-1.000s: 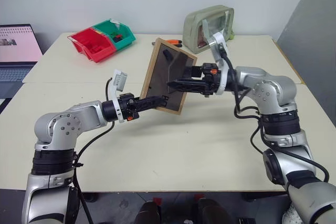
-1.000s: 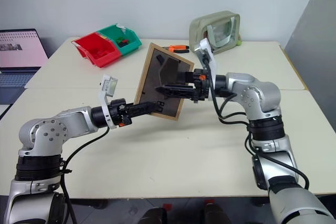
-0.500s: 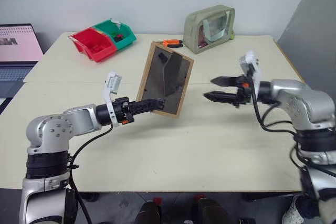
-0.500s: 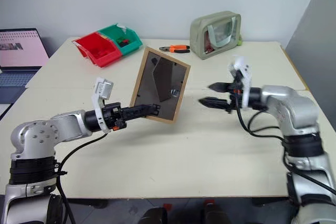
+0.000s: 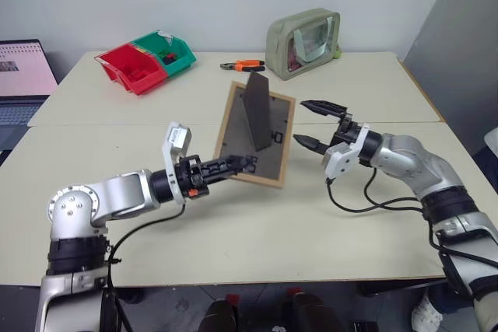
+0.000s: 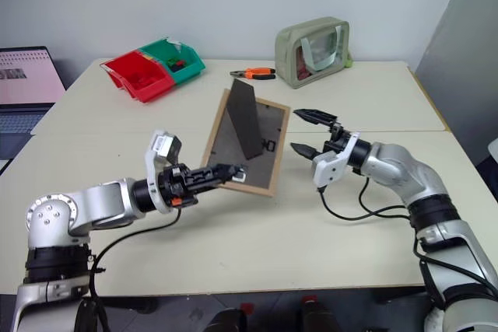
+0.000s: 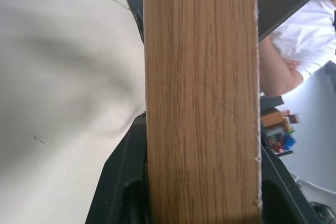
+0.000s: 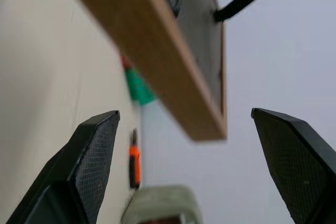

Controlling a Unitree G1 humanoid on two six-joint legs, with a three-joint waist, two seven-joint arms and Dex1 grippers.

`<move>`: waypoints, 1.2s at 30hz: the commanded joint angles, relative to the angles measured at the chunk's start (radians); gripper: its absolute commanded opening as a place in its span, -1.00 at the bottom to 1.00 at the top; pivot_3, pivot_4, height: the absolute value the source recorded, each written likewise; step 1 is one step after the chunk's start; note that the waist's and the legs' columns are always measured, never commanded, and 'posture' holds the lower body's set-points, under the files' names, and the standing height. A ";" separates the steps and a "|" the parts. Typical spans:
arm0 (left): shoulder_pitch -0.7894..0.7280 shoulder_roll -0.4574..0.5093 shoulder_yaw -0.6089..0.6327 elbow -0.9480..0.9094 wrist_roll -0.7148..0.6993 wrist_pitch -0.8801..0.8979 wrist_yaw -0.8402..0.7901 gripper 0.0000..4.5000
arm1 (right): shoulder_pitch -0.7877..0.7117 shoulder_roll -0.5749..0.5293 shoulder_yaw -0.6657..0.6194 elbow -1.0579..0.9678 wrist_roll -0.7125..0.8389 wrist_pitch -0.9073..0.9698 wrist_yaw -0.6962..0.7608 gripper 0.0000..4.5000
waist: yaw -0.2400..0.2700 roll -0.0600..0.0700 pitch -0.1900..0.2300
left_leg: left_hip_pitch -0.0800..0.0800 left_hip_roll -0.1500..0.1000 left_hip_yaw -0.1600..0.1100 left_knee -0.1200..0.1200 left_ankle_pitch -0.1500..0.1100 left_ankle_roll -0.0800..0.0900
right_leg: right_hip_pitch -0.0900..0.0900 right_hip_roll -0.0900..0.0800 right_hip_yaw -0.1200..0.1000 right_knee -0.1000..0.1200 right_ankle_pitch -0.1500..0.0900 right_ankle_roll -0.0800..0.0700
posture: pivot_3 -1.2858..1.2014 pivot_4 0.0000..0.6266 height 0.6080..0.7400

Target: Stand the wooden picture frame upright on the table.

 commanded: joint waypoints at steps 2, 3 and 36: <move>0.023 -0.011 0.013 -0.077 -0.049 -0.064 0.004 -0.42 | -0.059 0.013 0.029 0.045 -0.118 -0.045 -0.158 0.88 | 0.013 0.000 0.000 | 0.000 -0.001 0.000 0.001 0.000 0.000 | 0.001 0.000 0.000 0.000 0.000 0.000 | 0.03 -0.52 1.00; 0.028 -0.011 0.010 -0.082 -0.049 -0.067 0.004 -0.42 | -0.066 0.014 0.035 0.054 -0.132 -0.049 -0.180 0.88 | 0.015 0.000 0.000 | 0.000 -0.001 -0.001 0.002 0.000 0.000 | 0.001 0.000 -0.001 0.000 0.000 0.000 | 0.03 -0.52 1.00; 0.046 0.360 0.224 0.009 -0.009 -0.090 -0.073 0.93 | -0.152 -0.001 0.105 0.283 -0.137 -0.169 -0.339 -0.42 | 0.007 -0.003 0.001 | 0.000 -0.002 -0.001 0.002 0.000 0.001 | 0.001 0.000 -0.001 0.001 0.000 -0.001 | 0.03 -0.52 1.00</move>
